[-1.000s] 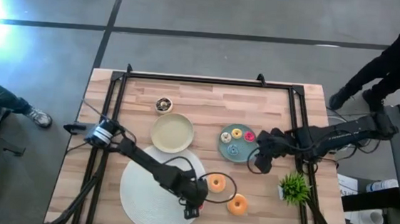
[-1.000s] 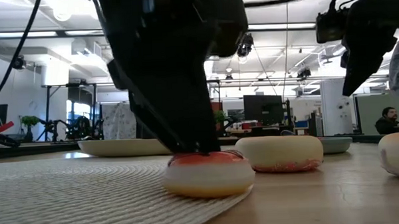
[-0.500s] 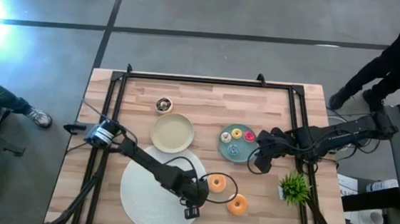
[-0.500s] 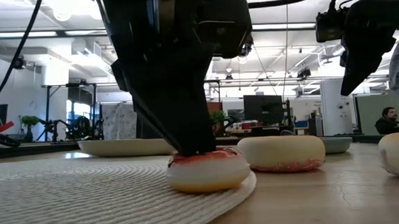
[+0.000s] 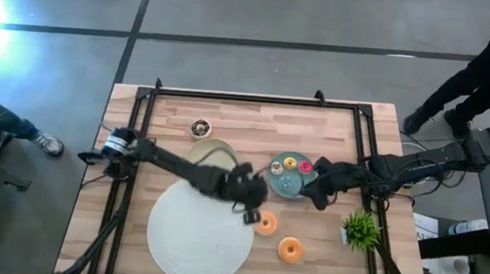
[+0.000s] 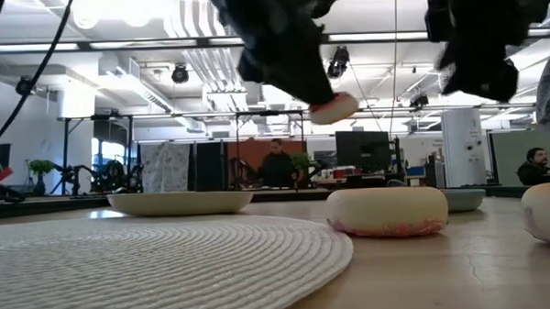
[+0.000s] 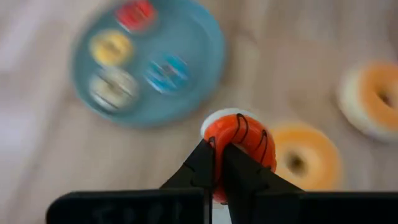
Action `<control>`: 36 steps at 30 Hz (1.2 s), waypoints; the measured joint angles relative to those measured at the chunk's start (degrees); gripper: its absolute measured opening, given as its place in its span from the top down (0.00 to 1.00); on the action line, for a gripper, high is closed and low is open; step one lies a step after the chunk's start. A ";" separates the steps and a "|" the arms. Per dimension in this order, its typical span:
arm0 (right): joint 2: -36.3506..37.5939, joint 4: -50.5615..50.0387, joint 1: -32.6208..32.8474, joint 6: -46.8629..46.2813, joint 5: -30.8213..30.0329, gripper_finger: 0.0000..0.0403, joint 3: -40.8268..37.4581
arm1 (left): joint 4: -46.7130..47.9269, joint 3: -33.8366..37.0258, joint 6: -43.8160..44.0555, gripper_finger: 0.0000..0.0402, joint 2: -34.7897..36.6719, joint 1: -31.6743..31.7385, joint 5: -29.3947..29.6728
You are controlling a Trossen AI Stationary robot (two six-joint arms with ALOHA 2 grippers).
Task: Pick & Place donuts
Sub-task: Put the orange donut on the blue plate
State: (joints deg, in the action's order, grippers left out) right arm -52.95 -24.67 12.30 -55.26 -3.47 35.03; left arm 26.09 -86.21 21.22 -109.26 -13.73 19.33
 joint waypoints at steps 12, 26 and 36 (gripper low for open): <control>1.14 17.67 -4.69 -8.37 0.21 0.51 -7.63 | -8.70 -3.78 -11.80 1.00 0.30 8.45 -2.91; 0.41 17.76 -12.35 -11.35 -0.01 0.47 -5.38 | -11.05 -4.97 -13.58 1.00 0.27 16.26 -18.11; 0.02 17.85 -13.23 -11.99 0.48 0.47 -5.40 | -12.64 -4.92 -15.57 1.00 0.27 17.87 -21.92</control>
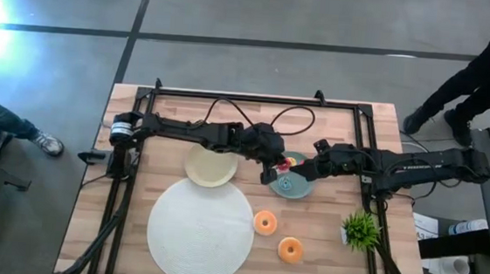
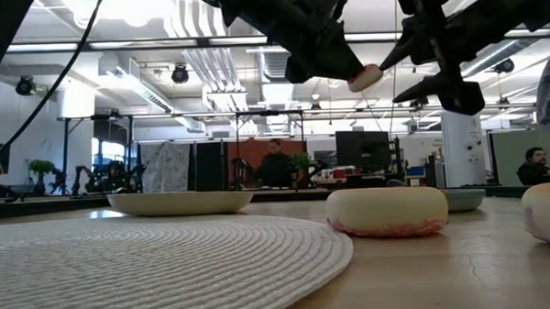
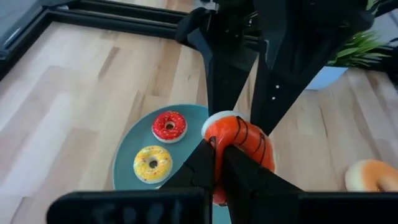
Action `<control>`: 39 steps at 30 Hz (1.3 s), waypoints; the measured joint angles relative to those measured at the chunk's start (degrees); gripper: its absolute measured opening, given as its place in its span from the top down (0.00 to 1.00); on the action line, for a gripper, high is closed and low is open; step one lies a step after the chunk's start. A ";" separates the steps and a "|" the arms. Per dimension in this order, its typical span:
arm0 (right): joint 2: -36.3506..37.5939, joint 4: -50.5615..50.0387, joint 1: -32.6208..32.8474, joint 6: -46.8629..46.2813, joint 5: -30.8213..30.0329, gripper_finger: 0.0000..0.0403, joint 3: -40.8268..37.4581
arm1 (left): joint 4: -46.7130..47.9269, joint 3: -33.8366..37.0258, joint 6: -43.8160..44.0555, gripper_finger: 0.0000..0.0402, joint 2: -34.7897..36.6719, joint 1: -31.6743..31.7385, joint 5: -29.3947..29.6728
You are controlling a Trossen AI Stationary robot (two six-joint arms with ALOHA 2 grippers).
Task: Pick & Place donuts
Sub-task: Put the orange donut on the blue plate
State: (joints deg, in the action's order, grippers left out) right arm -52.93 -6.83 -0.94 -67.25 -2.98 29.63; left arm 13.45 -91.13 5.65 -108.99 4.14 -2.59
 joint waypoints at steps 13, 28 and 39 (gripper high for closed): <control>-0.60 -0.23 -0.47 0.10 0.66 0.47 1.12 | -0.68 1.11 0.42 1.00 -0.42 0.28 0.22; -0.54 2.82 -0.63 -0.06 -0.07 0.47 1.09 | -4.17 1.51 1.38 1.00 -0.42 0.44 0.54; -0.75 4.89 -0.61 0.77 -3.03 0.61 1.07 | -6.69 1.51 1.40 1.00 -1.24 0.48 0.56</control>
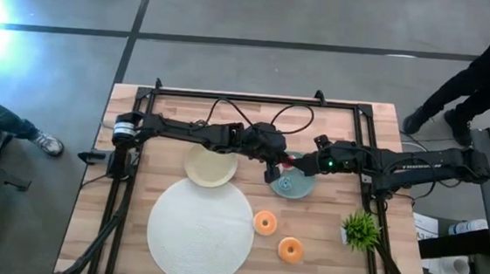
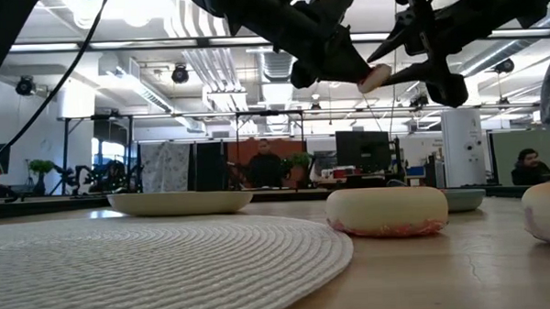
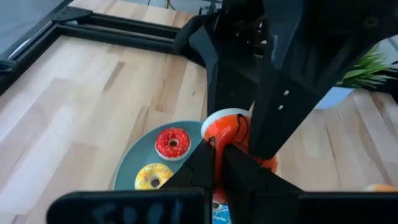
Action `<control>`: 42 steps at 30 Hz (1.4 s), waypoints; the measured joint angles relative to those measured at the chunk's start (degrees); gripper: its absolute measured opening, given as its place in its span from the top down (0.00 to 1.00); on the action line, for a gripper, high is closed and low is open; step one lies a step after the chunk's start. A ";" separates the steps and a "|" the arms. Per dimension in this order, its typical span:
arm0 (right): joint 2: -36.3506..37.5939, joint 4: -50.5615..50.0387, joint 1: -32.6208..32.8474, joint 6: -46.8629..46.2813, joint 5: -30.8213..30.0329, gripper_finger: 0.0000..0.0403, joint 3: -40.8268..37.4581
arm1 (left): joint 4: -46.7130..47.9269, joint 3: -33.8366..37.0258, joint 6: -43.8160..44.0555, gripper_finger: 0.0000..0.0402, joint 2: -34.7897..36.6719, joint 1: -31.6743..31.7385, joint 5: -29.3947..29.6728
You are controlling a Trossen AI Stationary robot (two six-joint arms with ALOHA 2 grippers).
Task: Pick & Place donuts
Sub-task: Put the orange donut on the blue plate
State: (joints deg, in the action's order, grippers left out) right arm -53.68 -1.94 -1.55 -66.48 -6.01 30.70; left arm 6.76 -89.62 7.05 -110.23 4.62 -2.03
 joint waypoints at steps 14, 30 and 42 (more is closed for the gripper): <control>-0.93 -0.89 -0.01 -0.87 1.72 0.91 -0.07 | -0.04 -0.11 0.90 1.00 -0.44 -0.13 -0.21; -0.88 -4.10 0.03 -2.16 1.80 0.97 -0.07 | 1.10 -0.09 2.21 0.70 -0.53 -0.22 0.52; -0.86 -20.03 -0.98 -7.96 6.65 0.97 -2.15 | 14.53 0.35 2.45 0.54 0.68 -0.27 1.11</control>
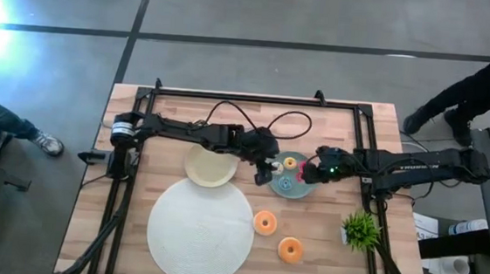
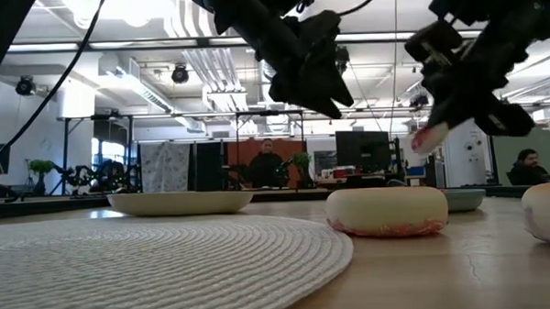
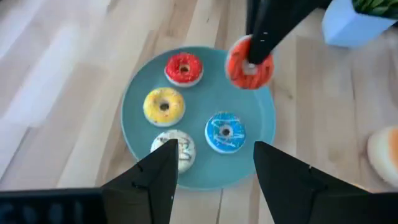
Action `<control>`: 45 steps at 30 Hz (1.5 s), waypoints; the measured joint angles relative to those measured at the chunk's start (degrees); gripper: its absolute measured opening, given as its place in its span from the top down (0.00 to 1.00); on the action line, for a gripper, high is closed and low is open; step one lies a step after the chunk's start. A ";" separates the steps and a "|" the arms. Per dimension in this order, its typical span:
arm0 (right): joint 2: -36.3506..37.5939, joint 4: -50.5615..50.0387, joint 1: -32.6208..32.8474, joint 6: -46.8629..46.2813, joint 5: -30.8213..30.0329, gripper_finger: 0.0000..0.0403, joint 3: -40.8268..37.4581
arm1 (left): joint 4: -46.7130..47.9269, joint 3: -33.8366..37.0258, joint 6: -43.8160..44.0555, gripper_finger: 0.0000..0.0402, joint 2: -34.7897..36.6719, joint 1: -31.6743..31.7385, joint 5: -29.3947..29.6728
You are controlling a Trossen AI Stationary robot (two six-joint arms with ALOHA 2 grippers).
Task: Pick & Place donuts
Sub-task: Put the orange donut on the blue plate
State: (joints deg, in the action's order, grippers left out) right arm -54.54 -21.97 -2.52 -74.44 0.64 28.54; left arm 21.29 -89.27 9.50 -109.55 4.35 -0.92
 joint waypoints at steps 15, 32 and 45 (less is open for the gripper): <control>-9.38 10.47 -0.02 0.23 2.04 0.88 -6.00 | 3.89 1.33 3.76 0.54 1.83 -0.74 0.74; -13.04 3.38 -0.26 5.96 -1.07 0.69 -2.62 | 12.62 1.46 3.51 0.54 7.49 -0.86 9.13; -12.36 -7.05 -0.24 11.66 -4.21 0.57 1.04 | 15.73 1.45 2.84 0.54 10.35 -0.71 11.75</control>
State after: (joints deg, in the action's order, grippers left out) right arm -66.90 -29.02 -2.76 -62.78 -3.57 29.58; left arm 37.01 -87.82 12.34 -99.20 3.64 10.83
